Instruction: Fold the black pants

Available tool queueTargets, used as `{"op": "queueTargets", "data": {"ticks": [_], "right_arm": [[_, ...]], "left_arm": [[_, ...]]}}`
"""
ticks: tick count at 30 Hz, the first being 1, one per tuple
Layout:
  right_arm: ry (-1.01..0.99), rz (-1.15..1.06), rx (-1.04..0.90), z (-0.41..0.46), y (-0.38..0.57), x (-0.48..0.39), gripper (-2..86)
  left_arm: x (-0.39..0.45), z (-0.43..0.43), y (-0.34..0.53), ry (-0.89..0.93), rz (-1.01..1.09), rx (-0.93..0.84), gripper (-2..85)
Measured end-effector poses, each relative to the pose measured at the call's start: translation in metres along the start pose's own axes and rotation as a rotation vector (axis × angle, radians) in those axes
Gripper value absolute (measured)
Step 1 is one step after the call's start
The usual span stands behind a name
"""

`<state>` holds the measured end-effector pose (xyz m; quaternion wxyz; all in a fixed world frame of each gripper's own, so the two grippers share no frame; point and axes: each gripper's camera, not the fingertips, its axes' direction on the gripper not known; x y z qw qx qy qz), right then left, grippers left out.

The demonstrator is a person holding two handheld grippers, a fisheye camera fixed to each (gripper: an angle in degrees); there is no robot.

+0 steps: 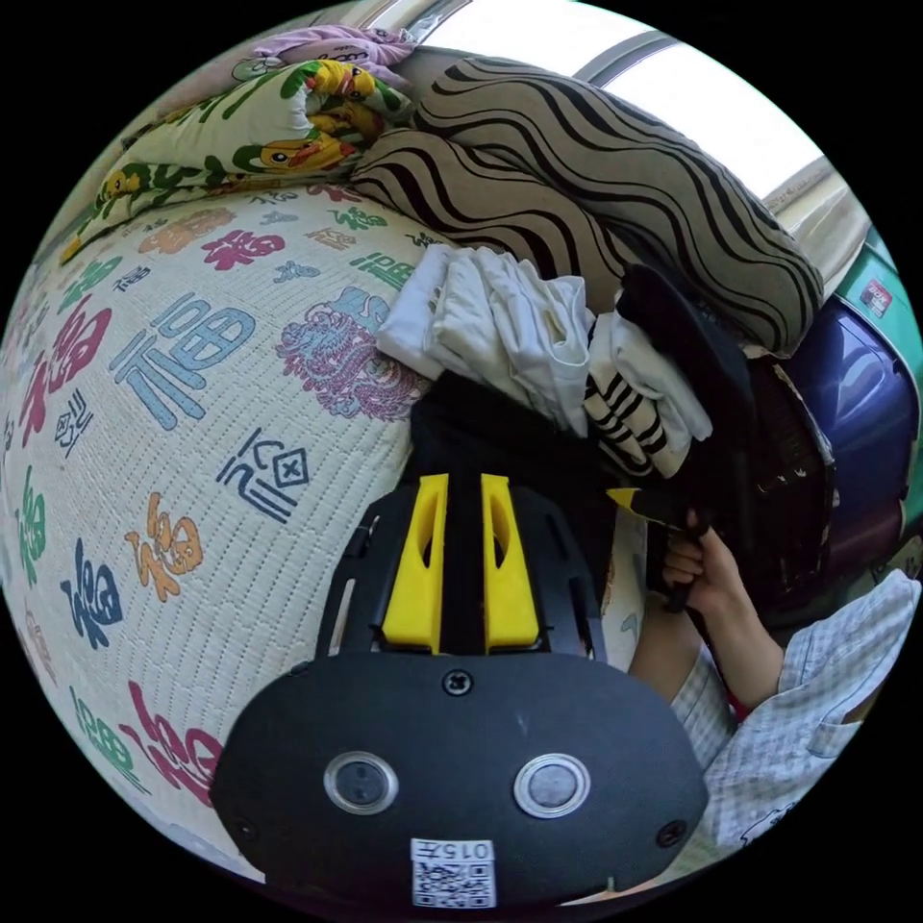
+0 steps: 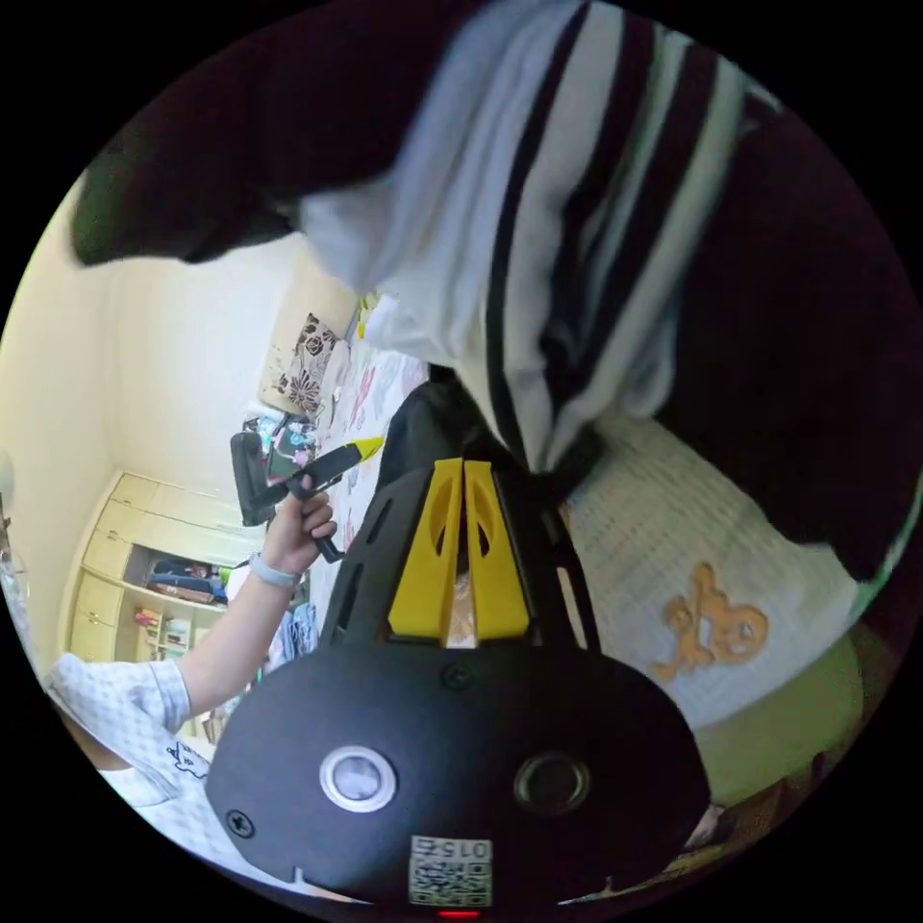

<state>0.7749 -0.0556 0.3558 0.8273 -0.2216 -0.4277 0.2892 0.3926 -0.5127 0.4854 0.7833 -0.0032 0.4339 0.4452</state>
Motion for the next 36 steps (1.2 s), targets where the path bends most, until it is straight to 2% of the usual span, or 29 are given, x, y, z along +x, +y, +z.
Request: {"op": "queueTargets", "data": {"ticks": [4,7,13,15,18,20,24,26,29,32,36], "right_arm": [[0.1,0.019,0.012,-0.016,0.02,-0.012,-0.4],[0.058,0.067,0.014,-0.011,0.022,-0.017,-0.4],[0.145,0.045,-0.029,-0.005,0.017,-0.054,0.2],[0.119,0.052,-0.039,-0.009,0.016,-0.066,0.9],[0.143,0.014,-0.034,-0.028,0.021,-0.099,3.0],[0.109,-0.066,-0.055,-0.042,0.03,-0.135,4.8],[0.036,-0.258,-0.196,-0.031,0.054,-0.214,5.7],[-0.004,-0.431,-0.35,0.002,0.079,-0.281,6.4],[-0.067,-0.658,-0.519,0.054,0.107,-0.365,7.0],[-0.087,-0.901,-0.677,0.113,0.125,-0.45,7.1],[0.005,-1.158,-0.82,0.19,0.151,-0.547,7.5]], "left_arm": [[0.014,-0.002,-0.012,0.024,0.019,-0.015,5.3],[0.028,0.025,-0.019,-0.059,0.079,-0.194,1.9],[0.054,-0.002,-0.018,-0.163,0.141,-0.198,2.0],[0.06,-0.022,-0.011,-0.169,0.121,-0.172,4.0],[0.078,-0.096,0.027,-0.161,0.114,0.006,5.9],[0.096,-0.17,0.084,-0.187,0.105,0.114,7.5],[0.107,-0.276,0.207,-0.343,-0.011,0.143,9.1],[0.1,-0.337,0.304,-0.49,-0.186,0.123,9.0],[0.077,-0.393,0.413,-0.588,-0.433,0.068,8.8],[0.062,-0.435,0.484,-0.57,-0.584,0.094,9.0],[0.053,-0.457,0.509,-0.586,-0.56,0.076,8.8]]}}
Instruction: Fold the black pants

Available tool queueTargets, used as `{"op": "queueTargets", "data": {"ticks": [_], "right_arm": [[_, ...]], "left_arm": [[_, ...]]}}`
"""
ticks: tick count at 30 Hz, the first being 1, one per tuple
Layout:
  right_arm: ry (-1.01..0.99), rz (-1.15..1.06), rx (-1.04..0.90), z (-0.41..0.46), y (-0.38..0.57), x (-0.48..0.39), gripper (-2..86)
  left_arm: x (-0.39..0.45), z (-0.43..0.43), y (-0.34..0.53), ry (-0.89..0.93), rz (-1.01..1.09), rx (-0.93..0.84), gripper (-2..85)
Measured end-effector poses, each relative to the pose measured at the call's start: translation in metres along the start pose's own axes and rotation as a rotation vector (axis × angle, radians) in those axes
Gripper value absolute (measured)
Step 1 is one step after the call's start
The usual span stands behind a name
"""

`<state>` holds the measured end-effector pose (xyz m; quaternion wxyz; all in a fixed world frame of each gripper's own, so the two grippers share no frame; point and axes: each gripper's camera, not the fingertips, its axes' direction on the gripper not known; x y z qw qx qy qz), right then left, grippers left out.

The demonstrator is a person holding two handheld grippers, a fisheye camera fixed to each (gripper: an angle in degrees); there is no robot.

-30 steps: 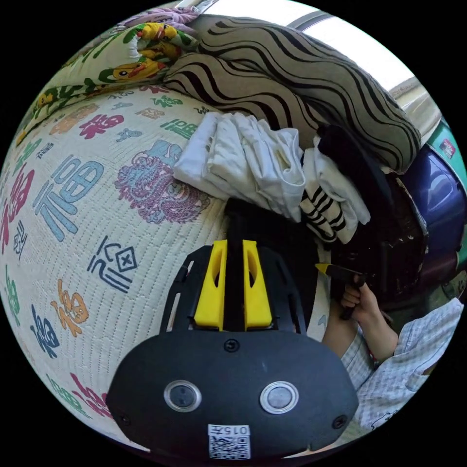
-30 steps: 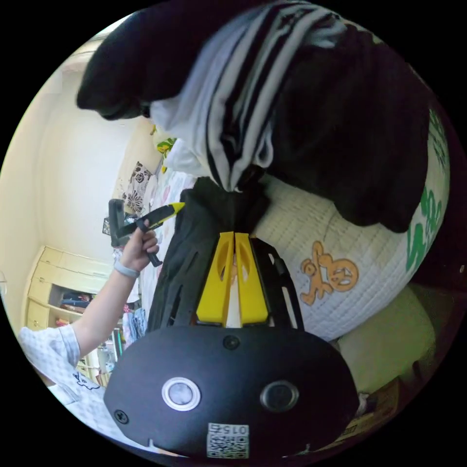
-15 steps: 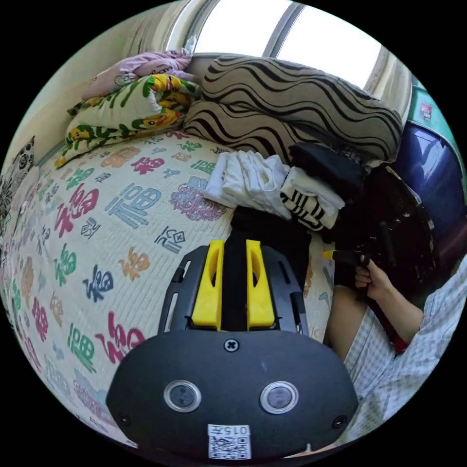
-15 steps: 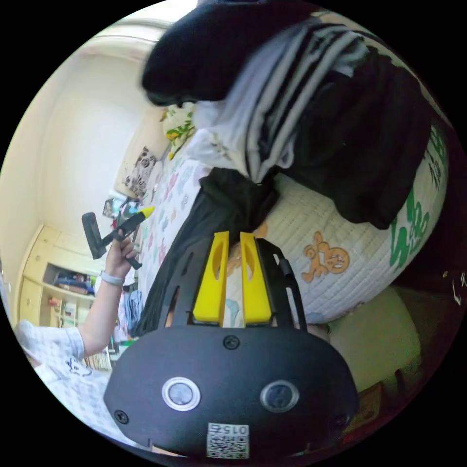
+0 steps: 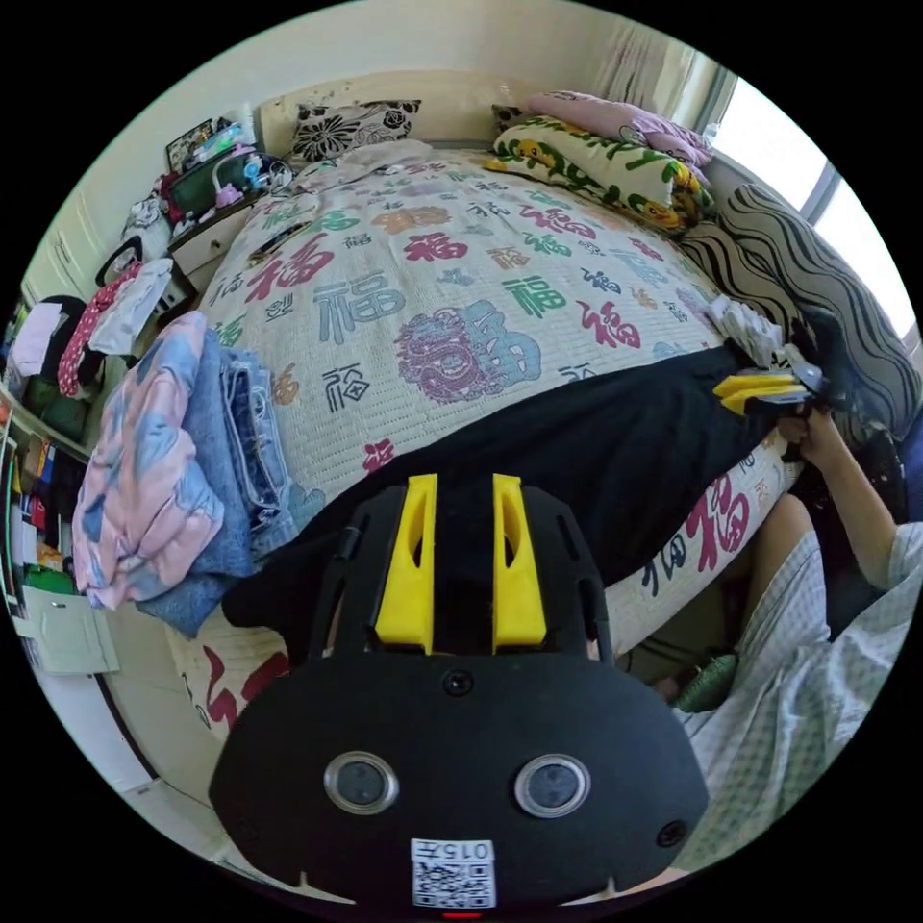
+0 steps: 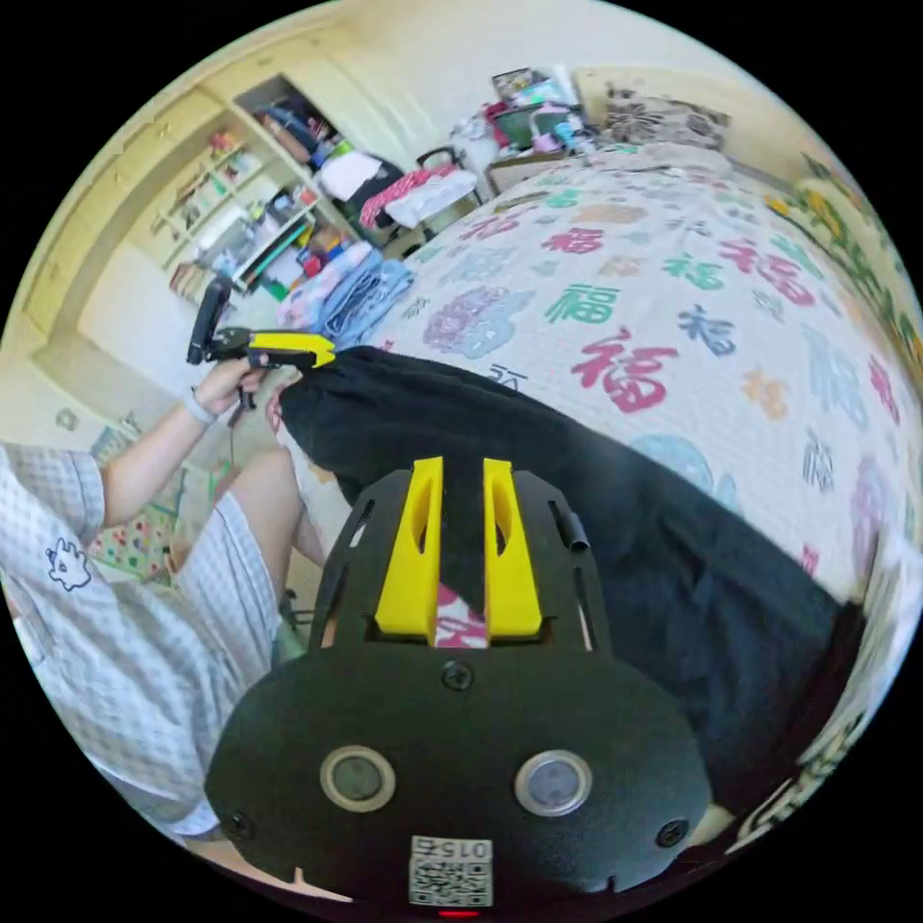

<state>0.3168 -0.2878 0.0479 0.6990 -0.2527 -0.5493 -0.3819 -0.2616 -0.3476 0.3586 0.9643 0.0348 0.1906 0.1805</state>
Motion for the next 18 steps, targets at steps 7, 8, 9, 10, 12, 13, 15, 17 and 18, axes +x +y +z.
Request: {"op": "queueTargets", "data": {"ticks": [7,8,9,10,12,13,15,17,18], "right_arm": [[0.126,-0.153,-0.448,0.092,-0.15,-0.044,0.8],[0.13,-0.168,-0.483,0.095,-0.164,-0.051,0.2],[0.131,-0.171,-0.493,0.093,-0.17,-0.054,-0.1],[0.146,-0.168,-0.47,0.085,-0.183,-0.061,-0.4],[0.174,-0.145,-0.407,0.071,-0.202,-0.069,-0.5],[0.183,-0.109,-0.373,0.064,-0.213,-0.071,-0.4],[0.175,-0.071,-0.372,0.065,-0.226,-0.076,-0.2],[0.177,-0.073,-0.439,0.076,-0.237,-0.09,0.7],[0.185,-0.077,-0.429,0.073,-0.24,-0.095,1.0]], "left_arm": [[-0.045,0.022,-0.006,0.035,0.117,-0.222,1.0],[-0.054,0.012,-0.004,0.052,0.118,-0.207,0.2],[-0.059,0.006,-0.002,0.057,0.114,-0.191,0.1],[-0.07,-0.008,0.001,0.072,0.1,-0.154,-0.2],[-0.084,-0.026,0.007,0.078,0.079,-0.099,-0.4],[-0.093,-0.032,0.01,0.082,0.069,-0.085,-0.3],[-0.104,-0.03,0.015,0.077,0.059,-0.124,0.0],[-0.117,-0.031,0.025,0.103,0.043,-0.166,0.9],[-0.122,-0.037,0.028,0.103,0.035,-0.155,1.4]]}}
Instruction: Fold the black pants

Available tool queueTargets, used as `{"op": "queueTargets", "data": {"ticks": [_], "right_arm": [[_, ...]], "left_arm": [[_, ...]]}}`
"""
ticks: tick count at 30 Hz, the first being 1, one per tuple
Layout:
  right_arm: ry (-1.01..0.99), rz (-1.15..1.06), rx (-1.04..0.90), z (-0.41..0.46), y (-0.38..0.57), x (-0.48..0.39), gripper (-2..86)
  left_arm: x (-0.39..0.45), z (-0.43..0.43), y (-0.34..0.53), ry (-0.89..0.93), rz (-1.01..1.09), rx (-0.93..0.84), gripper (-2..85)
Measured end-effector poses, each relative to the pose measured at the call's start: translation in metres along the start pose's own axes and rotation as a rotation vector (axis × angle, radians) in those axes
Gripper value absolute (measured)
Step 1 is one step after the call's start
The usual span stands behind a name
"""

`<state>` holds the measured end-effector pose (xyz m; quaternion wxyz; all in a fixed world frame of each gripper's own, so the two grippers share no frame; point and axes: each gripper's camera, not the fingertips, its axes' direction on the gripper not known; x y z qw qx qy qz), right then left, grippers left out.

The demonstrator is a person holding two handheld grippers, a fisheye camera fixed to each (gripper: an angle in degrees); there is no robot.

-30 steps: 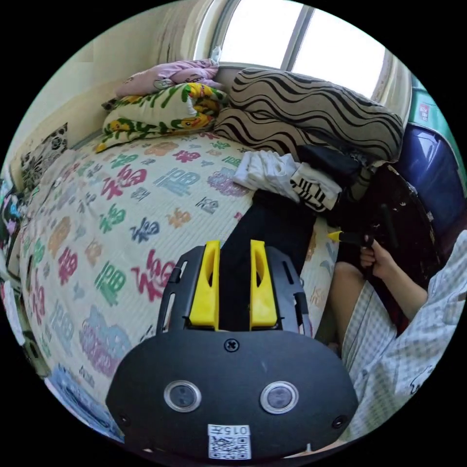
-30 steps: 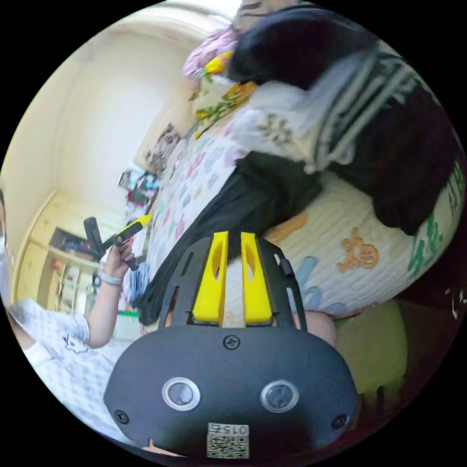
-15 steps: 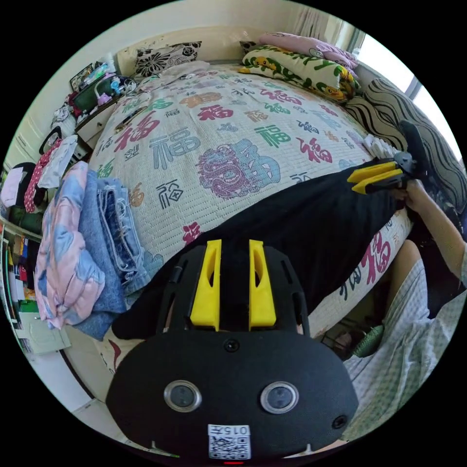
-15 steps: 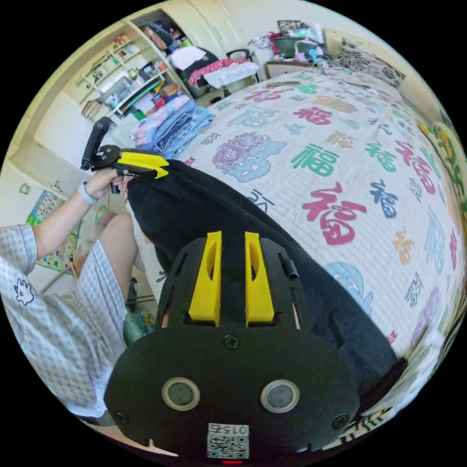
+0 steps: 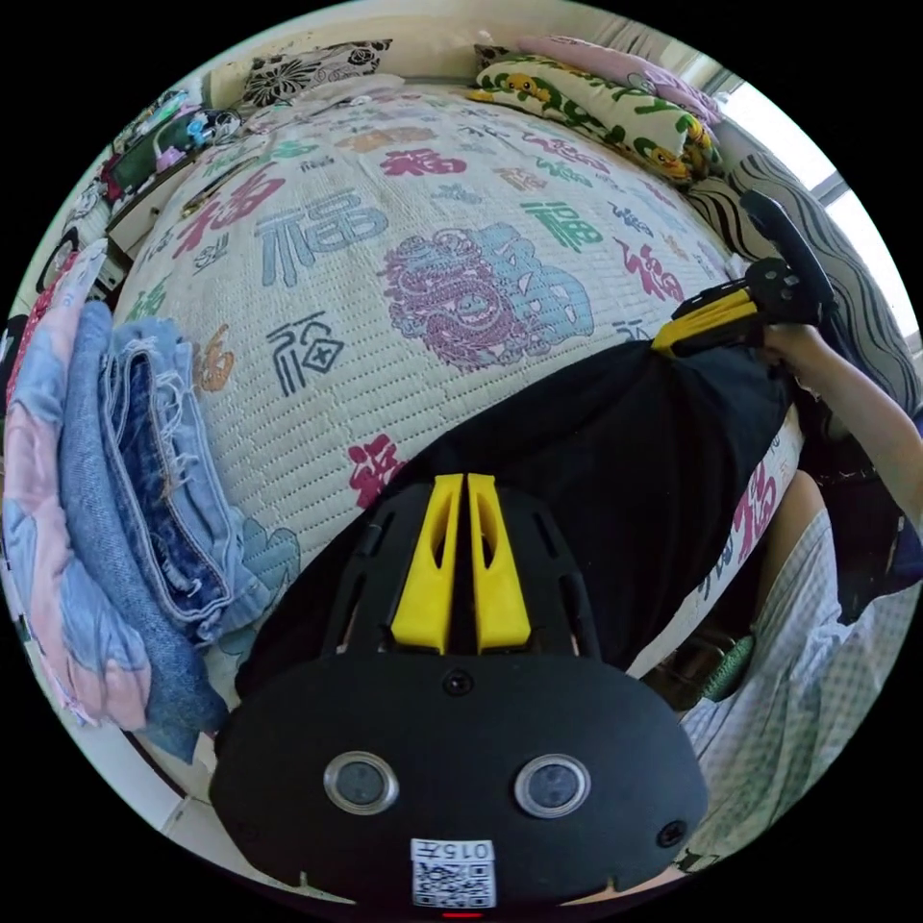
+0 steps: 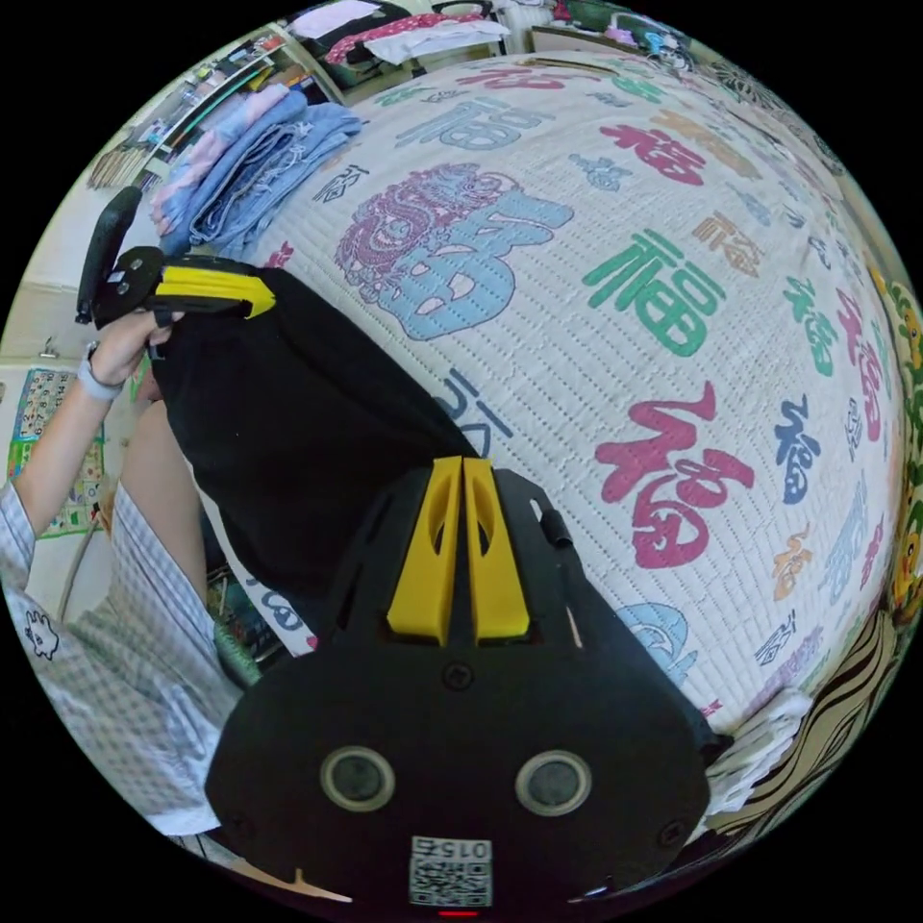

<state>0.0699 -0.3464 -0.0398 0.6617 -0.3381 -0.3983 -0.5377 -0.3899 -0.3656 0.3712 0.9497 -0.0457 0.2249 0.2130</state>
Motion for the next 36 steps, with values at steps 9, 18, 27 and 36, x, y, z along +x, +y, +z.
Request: {"op": "queueTargets", "data": {"ticks": [9,18,27,36], "right_arm": [[-0.067,0.025,0.168,-0.093,0.05,-0.085,4.6],[-0.131,0.142,0.082,-0.086,-0.008,-0.158,1.7],[-0.183,-0.449,0.117,-0.161,-0.225,-0.366,9.4],[0.147,-0.809,-0.143,-0.121,-0.318,-0.525,3.6]], "left_arm": [[-0.077,-0.163,0.19,-0.119,-0.352,0.261,7.1],[-0.168,-0.138,0.314,0.139,-0.692,0.279,9.5],[-0.2,-0.193,0.395,0.292,-0.694,0.384,2.6],[-0.224,-0.207,0.46,0.375,-0.723,0.374,7.6]]}}
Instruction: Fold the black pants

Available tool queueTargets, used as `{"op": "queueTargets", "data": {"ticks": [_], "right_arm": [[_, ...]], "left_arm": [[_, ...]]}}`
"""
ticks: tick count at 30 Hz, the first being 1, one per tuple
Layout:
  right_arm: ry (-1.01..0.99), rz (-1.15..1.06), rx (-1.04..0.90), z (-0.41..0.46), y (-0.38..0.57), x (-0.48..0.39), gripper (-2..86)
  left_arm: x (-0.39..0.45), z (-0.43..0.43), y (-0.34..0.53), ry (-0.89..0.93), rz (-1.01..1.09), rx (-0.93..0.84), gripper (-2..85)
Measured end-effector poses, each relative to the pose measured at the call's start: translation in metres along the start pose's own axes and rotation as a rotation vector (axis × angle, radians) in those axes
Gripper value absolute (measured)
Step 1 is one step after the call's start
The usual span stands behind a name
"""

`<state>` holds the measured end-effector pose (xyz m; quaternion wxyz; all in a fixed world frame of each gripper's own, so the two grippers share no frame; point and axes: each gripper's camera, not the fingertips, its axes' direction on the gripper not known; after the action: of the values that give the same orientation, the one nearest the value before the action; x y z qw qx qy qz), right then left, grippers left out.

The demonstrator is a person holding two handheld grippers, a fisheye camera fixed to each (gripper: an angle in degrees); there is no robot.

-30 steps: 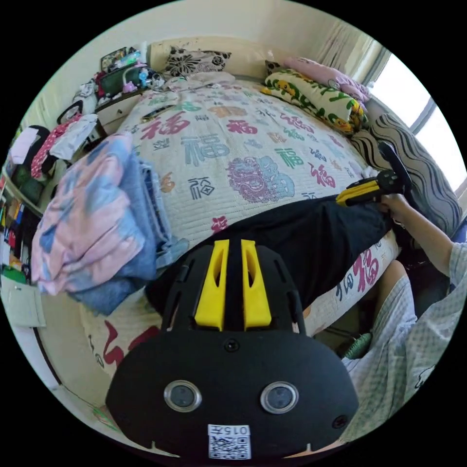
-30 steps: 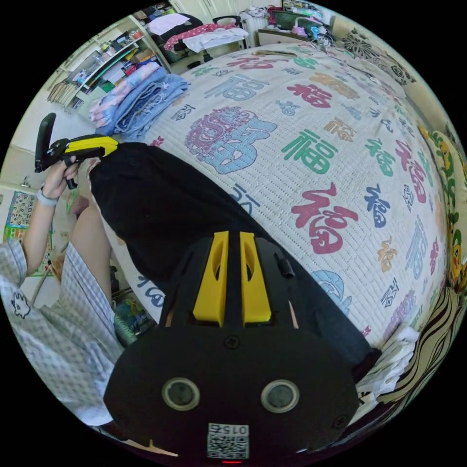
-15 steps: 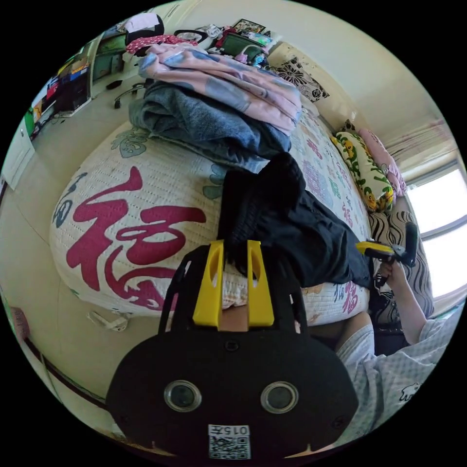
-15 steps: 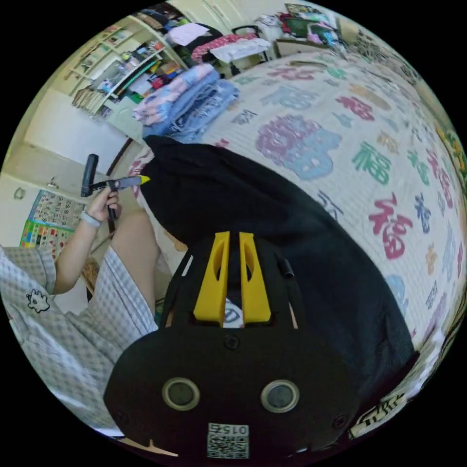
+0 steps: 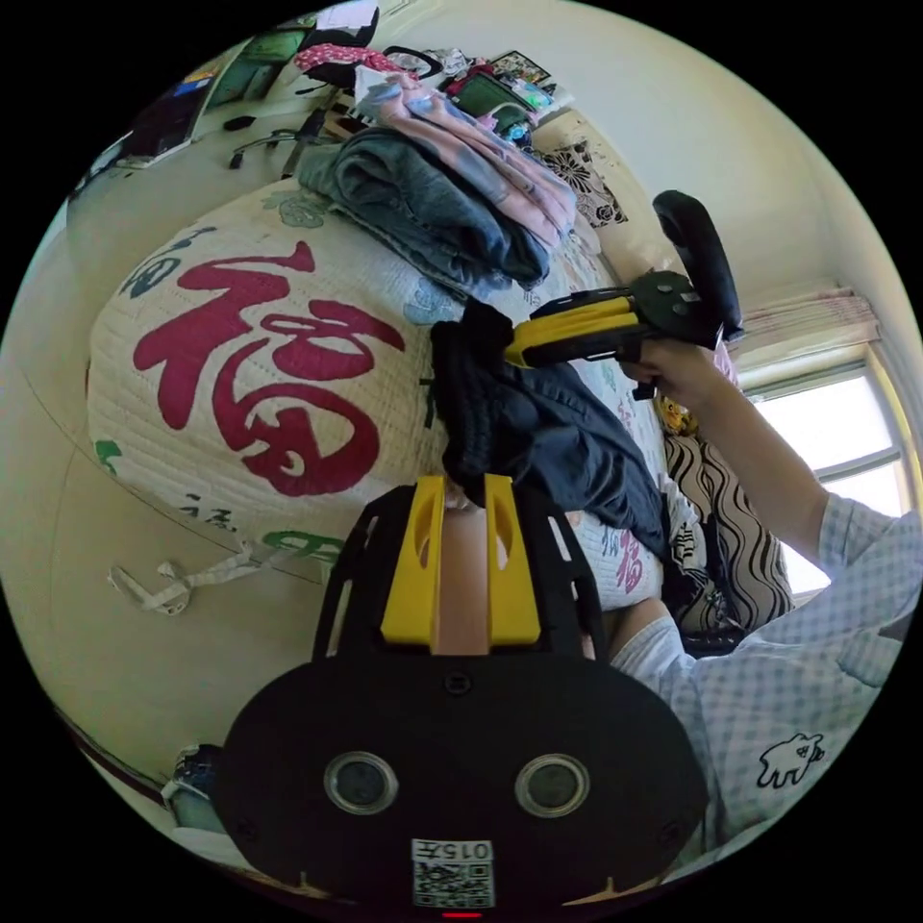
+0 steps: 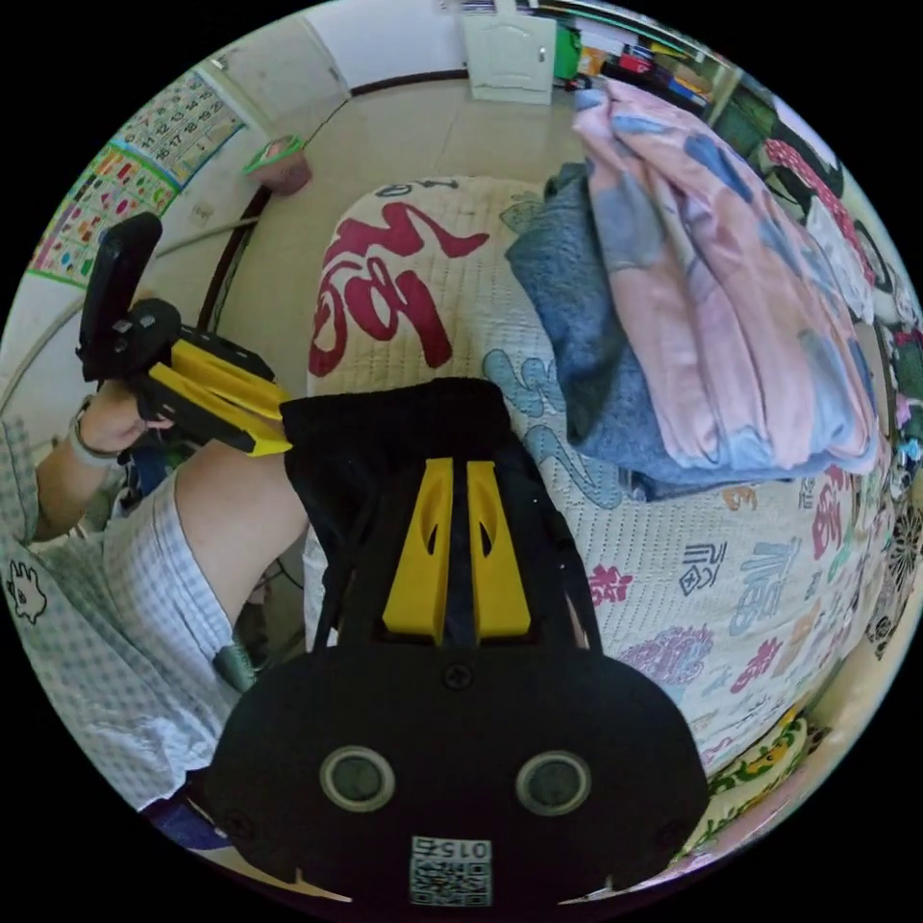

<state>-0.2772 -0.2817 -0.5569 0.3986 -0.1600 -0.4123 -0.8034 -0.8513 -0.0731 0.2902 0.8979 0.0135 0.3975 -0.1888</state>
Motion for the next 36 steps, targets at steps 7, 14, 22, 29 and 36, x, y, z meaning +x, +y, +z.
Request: {"op": "queueTargets", "data": {"ticks": [7,14,22,29,36], "right_arm": [[-0.13,0.032,0.045,-0.045,-0.041,0.025,7.3],[-0.041,-0.107,-0.13,-0.057,-0.111,0.008,8.8],[-0.073,0.011,0.036,-0.11,-0.124,-0.009,11.5],[-0.22,0.128,0.106,-0.112,-0.177,-0.035,11.3],[-0.084,-0.089,0.007,-0.121,-0.231,-0.077,11.4]], "left_arm": [[-0.031,-0.03,-0.003,0.047,-0.028,0.02,10.6],[-0.05,-0.043,-0.01,0.098,-0.051,0.007,11.3],[-0.059,-0.088,-0.014,0.094,-0.01,0.095,11.0],[-0.055,-0.068,-0.066,0.141,0.075,0.0,12.0],[-0.04,-0.059,-0.045,0.186,0.084,-0.1,12.6]]}}
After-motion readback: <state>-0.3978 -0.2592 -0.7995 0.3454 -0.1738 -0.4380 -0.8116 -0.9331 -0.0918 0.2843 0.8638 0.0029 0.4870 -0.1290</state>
